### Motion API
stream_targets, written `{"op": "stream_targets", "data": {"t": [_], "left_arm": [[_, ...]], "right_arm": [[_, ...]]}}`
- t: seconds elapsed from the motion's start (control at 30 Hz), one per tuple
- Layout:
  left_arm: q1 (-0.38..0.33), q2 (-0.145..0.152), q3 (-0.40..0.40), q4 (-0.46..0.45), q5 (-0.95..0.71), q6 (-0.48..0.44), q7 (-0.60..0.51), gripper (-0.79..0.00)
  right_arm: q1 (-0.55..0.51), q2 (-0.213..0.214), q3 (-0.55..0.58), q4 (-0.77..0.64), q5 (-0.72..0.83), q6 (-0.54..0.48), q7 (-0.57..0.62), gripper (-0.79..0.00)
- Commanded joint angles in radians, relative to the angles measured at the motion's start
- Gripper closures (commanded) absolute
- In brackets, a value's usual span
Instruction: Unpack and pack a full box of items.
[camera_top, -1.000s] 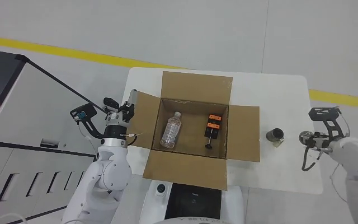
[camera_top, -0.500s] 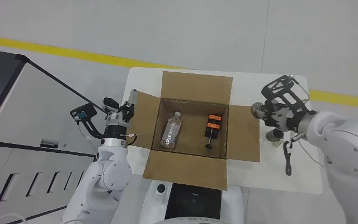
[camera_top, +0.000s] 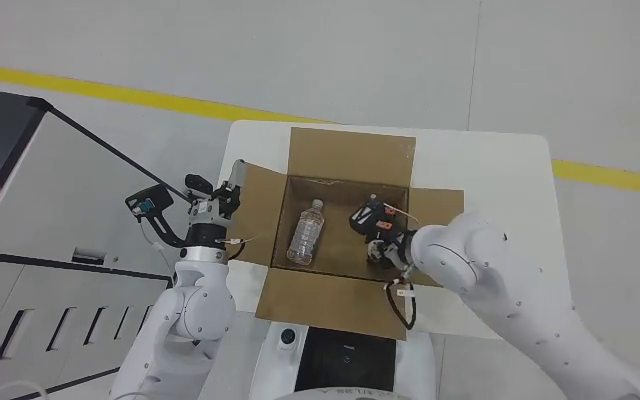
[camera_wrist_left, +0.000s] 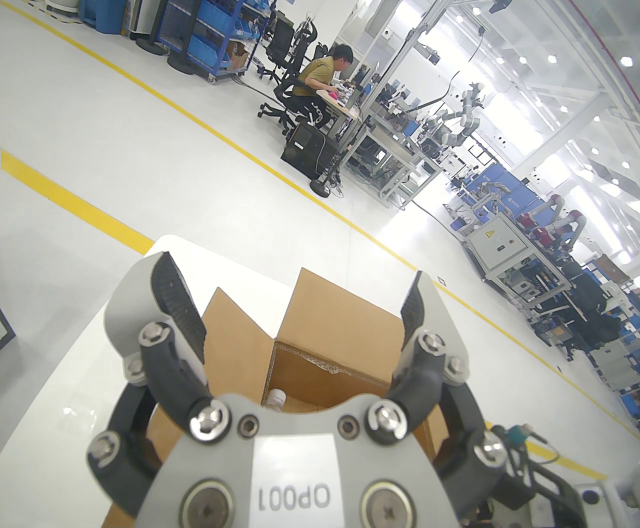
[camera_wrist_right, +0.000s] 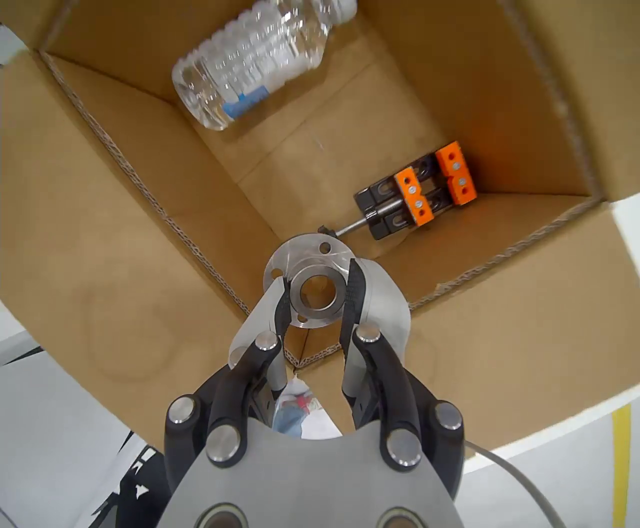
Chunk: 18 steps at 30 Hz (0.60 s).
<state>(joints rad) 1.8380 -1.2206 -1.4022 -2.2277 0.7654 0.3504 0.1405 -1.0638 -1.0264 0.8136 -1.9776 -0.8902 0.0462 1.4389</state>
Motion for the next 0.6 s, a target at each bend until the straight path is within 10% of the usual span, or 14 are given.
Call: {"op": "stream_targets", "data": {"t": [0.0, 0.57], "left_arm": [[0.0, 0.0, 0.0, 0.0, 0.0, 0.0, 0.0, -0.785], [0.0, 0.0, 0.0, 0.0, 0.0, 0.0, 0.0, -0.785]], "right_arm": [[0.003, -0.005, -0.024, 0.036, 0.0, -0.008, 0.006, 0.0], [-0.025, -0.022, -0.067, 0.096, -0.031, -0.029, -0.086, 0.0]]}}
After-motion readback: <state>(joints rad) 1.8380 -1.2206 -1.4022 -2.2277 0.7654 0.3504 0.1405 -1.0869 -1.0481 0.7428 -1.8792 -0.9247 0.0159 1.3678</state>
